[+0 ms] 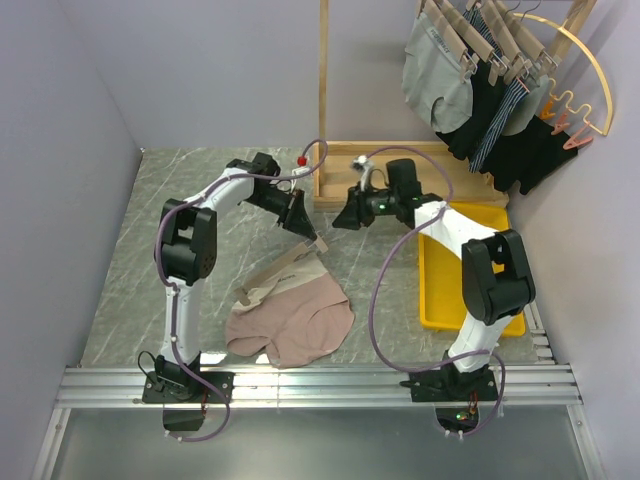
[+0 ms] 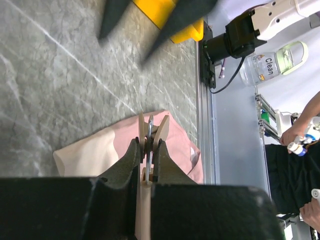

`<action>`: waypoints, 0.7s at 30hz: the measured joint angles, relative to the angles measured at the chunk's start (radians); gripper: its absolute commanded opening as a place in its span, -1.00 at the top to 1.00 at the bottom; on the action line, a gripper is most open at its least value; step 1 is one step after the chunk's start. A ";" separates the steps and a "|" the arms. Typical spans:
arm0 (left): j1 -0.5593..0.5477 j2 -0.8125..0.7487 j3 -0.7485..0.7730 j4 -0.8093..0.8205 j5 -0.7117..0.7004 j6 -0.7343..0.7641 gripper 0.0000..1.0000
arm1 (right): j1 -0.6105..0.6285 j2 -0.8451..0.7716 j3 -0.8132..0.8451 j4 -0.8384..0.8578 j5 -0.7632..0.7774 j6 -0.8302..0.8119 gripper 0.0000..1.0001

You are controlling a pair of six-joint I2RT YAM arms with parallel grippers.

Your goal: Clip the underwear to the hanger

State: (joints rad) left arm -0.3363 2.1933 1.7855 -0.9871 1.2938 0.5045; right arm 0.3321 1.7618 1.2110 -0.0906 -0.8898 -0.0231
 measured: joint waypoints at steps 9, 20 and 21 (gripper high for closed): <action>0.021 0.003 0.024 -0.095 0.000 0.099 0.99 | -0.036 0.088 -0.065 0.043 0.101 0.293 0.15; 0.021 0.013 0.033 -0.156 -0.001 0.163 0.99 | 0.137 0.282 0.041 -0.021 0.197 0.378 -0.06; 0.021 0.013 0.033 -0.158 -0.001 0.166 0.99 | 0.145 0.286 0.050 -0.021 0.208 0.378 -0.06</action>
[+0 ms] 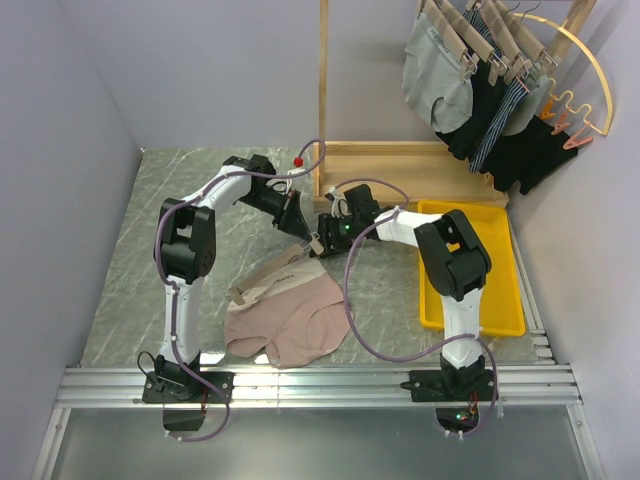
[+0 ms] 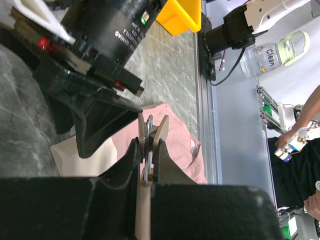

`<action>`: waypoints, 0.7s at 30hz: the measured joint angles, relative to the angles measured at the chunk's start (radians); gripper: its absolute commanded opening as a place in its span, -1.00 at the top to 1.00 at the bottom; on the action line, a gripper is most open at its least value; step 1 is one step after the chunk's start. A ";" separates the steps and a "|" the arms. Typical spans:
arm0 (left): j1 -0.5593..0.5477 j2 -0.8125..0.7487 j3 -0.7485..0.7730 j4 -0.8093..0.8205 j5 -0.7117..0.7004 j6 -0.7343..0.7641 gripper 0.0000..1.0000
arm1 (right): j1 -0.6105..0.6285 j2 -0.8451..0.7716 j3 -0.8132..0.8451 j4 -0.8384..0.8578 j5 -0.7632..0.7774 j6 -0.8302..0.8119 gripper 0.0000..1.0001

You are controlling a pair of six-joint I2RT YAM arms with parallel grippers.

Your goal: Clip the underwear to the hanger

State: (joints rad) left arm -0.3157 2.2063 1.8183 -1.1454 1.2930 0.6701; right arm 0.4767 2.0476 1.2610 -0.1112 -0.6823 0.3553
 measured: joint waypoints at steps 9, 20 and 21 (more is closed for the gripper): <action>0.000 0.002 0.000 -0.009 0.001 0.007 0.99 | 0.038 0.019 0.045 -0.028 0.068 0.006 0.01; 0.000 0.002 0.000 -0.014 0.001 0.007 0.99 | 0.086 0.032 0.098 -0.085 0.185 -0.013 0.14; 0.000 0.002 0.000 -0.018 0.000 0.007 0.99 | 0.091 0.032 0.101 -0.089 0.196 -0.015 0.18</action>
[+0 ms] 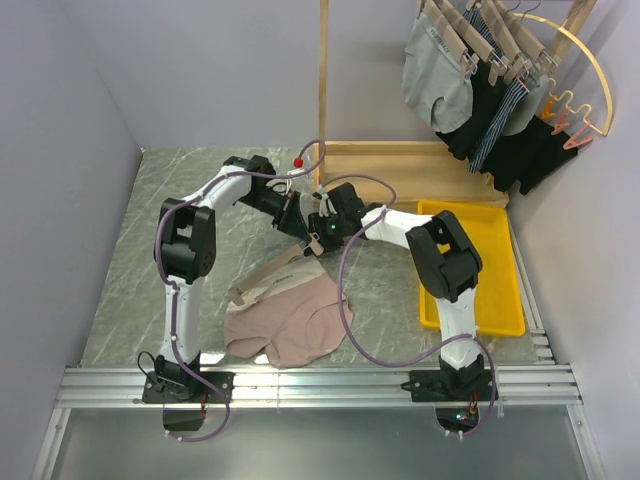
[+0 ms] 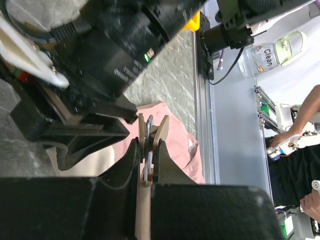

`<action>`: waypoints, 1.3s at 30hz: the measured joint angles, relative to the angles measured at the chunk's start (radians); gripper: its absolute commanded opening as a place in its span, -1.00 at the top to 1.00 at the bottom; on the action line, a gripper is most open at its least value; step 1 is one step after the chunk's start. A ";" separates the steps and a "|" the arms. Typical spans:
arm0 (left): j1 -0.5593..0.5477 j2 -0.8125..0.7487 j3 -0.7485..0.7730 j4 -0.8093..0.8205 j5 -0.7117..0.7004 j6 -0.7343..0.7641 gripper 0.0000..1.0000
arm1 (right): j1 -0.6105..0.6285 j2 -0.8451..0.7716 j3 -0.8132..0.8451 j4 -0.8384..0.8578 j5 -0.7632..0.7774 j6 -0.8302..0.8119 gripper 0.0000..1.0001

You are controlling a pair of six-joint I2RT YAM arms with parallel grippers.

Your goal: Clip the underwear to the hanger

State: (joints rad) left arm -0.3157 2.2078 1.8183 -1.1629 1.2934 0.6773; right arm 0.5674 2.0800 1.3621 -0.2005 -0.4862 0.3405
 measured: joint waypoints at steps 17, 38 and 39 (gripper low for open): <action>0.013 0.000 -0.002 0.014 0.003 -0.008 0.99 | 0.005 0.017 -0.010 0.033 -0.012 -0.009 1.00; 0.059 0.000 -0.033 0.068 -0.017 -0.012 0.99 | -0.091 -0.173 -0.259 0.235 -0.140 0.038 1.00; 0.059 0.000 -0.036 0.073 -0.019 -0.015 0.99 | -0.092 -0.182 -0.259 0.245 -0.144 0.037 1.00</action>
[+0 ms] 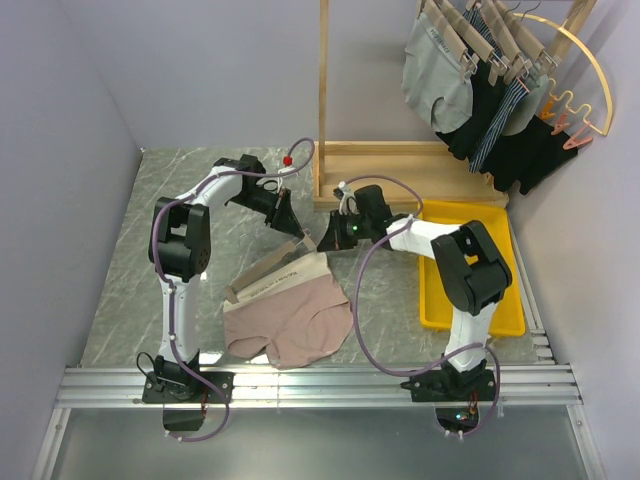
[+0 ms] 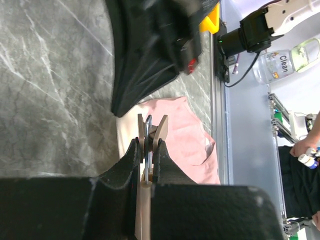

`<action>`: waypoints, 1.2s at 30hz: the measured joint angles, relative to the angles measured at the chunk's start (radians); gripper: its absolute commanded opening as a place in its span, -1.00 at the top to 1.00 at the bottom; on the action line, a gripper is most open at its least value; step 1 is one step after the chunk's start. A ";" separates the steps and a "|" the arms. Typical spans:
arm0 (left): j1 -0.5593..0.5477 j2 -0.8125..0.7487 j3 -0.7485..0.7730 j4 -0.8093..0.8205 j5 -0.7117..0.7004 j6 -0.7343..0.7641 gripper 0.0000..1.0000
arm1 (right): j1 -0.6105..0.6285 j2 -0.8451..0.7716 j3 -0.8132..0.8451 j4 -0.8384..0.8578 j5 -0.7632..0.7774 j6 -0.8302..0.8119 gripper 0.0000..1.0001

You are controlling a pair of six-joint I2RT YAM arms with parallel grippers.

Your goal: Clip the underwear to the hanger

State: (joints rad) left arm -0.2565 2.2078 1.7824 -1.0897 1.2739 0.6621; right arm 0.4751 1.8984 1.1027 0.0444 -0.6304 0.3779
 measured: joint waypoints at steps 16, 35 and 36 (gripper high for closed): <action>0.000 0.000 -0.008 0.066 -0.032 -0.055 0.99 | -0.006 -0.086 -0.061 0.114 -0.051 0.004 1.00; 0.000 0.000 -0.008 0.043 -0.034 -0.032 0.99 | -0.006 -0.109 -0.063 0.147 -0.072 0.004 1.00; 0.000 0.000 -0.008 0.038 -0.034 -0.027 0.99 | -0.006 -0.110 -0.063 0.149 -0.072 0.004 1.00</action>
State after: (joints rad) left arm -0.2569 2.2078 1.7748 -1.0519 1.2404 0.6346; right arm 0.4694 1.7885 1.0393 0.1936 -0.7025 0.3817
